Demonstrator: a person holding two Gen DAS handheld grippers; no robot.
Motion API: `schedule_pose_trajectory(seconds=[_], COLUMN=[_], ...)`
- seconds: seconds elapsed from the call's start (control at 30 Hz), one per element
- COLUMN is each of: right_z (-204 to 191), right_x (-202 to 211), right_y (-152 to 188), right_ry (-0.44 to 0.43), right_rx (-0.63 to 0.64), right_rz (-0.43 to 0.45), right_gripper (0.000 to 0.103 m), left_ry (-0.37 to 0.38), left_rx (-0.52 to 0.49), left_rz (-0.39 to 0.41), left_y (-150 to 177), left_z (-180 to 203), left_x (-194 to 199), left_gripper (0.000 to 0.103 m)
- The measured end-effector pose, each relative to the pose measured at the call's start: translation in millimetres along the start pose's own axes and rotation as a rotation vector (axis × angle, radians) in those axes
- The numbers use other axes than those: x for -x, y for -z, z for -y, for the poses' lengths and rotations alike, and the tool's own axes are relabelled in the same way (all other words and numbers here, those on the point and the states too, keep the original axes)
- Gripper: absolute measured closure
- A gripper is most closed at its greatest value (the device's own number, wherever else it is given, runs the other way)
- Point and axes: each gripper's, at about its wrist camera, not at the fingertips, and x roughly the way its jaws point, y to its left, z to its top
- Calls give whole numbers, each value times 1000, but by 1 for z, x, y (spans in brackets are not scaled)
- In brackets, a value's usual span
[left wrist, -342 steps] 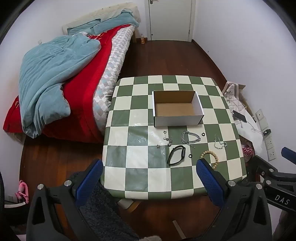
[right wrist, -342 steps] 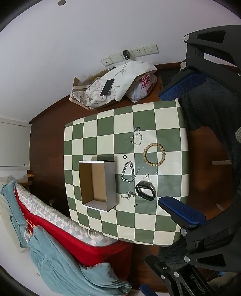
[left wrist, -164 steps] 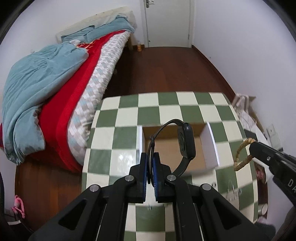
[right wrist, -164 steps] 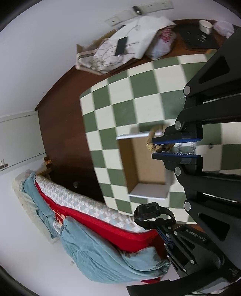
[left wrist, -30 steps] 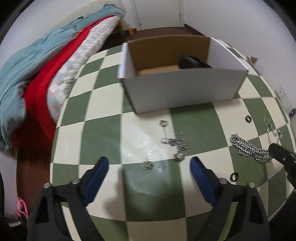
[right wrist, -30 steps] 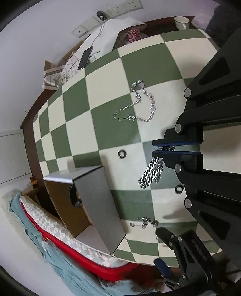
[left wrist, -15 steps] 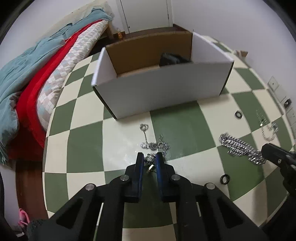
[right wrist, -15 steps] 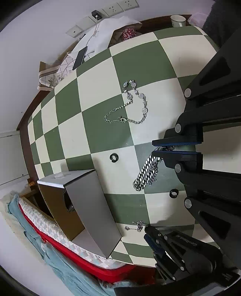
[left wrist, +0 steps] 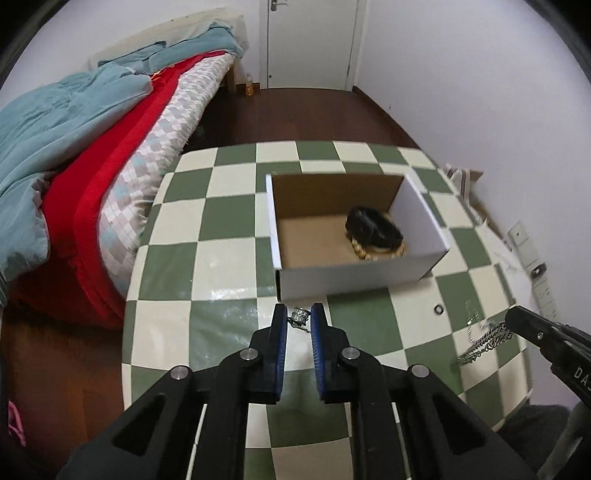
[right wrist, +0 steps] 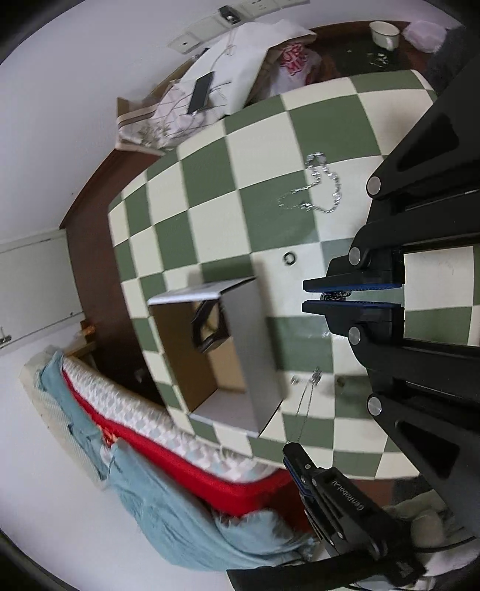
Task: Organize jewelry
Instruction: 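Carry the earrings and chain bracelet into the white box and release both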
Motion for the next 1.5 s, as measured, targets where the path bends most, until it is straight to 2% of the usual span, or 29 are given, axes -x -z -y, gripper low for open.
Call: schedule_pose_trajectory(seconds=[0.33,0.6,0.73,0.9,1.1,1.23,1.4,1.5], right_z=[-25,-56,-67,-76,-78,-79,-77,-74], right_x=[29,46,37,8,-35,-61,-93,-108], right_y=[-43,-91,-111,-125,-130,-129,-130,-131], right_ry=[-86,-127,-141,-134,-152,-180,-209,-184], right_rx=[38,78,82,89,66,41,10,8], right_rz=[44,89,80,25,-64,-122,-212,-262], right_gripper=[99,99,101,101,101,101,101,100], left_ry=[27,59,63,79,121,156,160,135], left_rx=[-22,-23,-34,-36,-40,-2,49,57], left_rz=[73,162,171,113,-20,-100,-135,-129], left_y=[-37,-95,-123,-143,-144,-146,-155,-159], left_z=[-4,-6,-4,-2,5,4,-5,-9], left_x=[42,81,81,53,0,-30,-51,-54], left_gripper=[93,93,93,93,93,93,93,91])
